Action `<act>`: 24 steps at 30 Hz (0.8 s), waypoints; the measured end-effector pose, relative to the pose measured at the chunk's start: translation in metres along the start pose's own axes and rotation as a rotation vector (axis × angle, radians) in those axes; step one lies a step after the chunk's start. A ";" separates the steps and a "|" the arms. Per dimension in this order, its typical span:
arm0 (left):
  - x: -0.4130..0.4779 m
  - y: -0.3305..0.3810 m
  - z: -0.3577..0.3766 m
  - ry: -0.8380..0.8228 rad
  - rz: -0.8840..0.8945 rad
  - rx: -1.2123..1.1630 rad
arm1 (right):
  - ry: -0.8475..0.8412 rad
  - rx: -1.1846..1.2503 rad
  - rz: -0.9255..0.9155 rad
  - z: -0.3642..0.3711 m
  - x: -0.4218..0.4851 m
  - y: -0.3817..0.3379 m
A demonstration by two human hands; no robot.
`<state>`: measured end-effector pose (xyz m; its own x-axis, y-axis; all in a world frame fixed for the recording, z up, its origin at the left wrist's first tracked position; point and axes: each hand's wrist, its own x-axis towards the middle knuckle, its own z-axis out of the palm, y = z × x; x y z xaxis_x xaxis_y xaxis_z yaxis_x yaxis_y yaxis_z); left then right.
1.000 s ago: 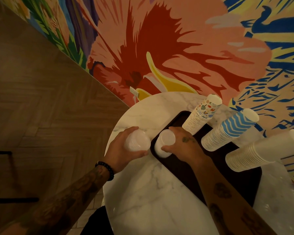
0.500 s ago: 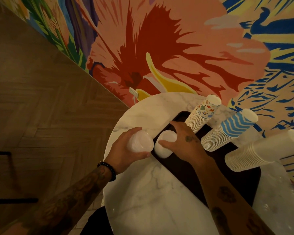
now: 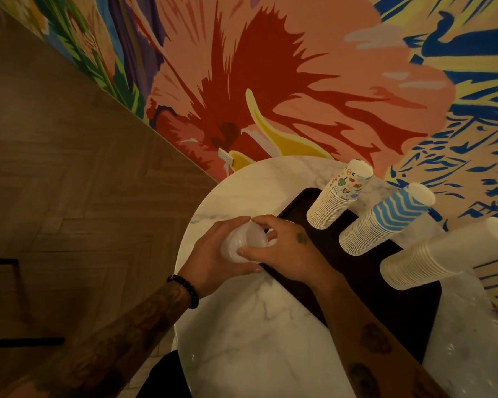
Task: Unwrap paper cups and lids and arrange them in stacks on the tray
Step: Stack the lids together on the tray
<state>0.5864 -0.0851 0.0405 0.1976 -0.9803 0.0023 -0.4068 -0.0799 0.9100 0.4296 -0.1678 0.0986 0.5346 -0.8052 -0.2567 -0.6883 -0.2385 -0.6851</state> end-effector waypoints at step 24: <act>-0.003 -0.016 0.000 0.073 -0.097 -0.007 | 0.126 -0.245 0.089 -0.015 0.014 0.049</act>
<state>0.5919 -0.0806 0.0257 0.3003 -0.9522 -0.0561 -0.3762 -0.1723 0.9104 0.3963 -0.1990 0.0720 0.4116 -0.8866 -0.2112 -0.8362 -0.2753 -0.4743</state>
